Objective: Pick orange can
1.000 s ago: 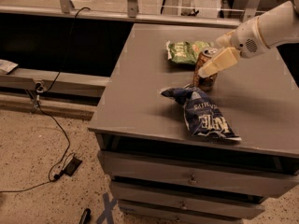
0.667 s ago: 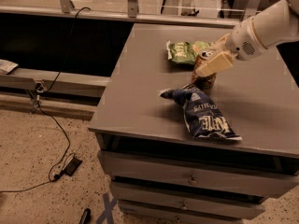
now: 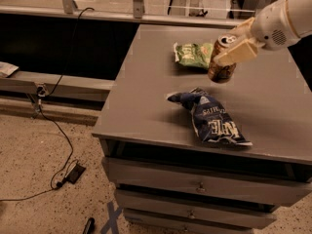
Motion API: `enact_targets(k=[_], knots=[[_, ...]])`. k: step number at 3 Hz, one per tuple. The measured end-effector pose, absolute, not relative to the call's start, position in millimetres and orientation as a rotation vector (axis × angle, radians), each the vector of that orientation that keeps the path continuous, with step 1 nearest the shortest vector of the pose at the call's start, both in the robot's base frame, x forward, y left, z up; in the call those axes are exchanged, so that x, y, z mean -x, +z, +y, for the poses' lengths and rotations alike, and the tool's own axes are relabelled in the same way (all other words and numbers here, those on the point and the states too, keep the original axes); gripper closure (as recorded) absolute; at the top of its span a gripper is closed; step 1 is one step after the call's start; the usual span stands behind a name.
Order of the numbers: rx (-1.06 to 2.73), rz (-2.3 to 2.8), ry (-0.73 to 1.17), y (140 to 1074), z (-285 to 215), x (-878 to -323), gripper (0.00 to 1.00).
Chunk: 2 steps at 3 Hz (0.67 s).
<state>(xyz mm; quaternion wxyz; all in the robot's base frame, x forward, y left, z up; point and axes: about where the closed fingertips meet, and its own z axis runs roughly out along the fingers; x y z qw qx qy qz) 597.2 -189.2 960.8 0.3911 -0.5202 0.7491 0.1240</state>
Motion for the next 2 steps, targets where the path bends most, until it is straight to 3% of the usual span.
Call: enact_targets(k=[1,2], knots=[[1.321,1.898,0.32,962.2,-187.8,-597.4,1.0],[1.321,1.898,0.32,962.1,-187.7,-597.4,1.0]])
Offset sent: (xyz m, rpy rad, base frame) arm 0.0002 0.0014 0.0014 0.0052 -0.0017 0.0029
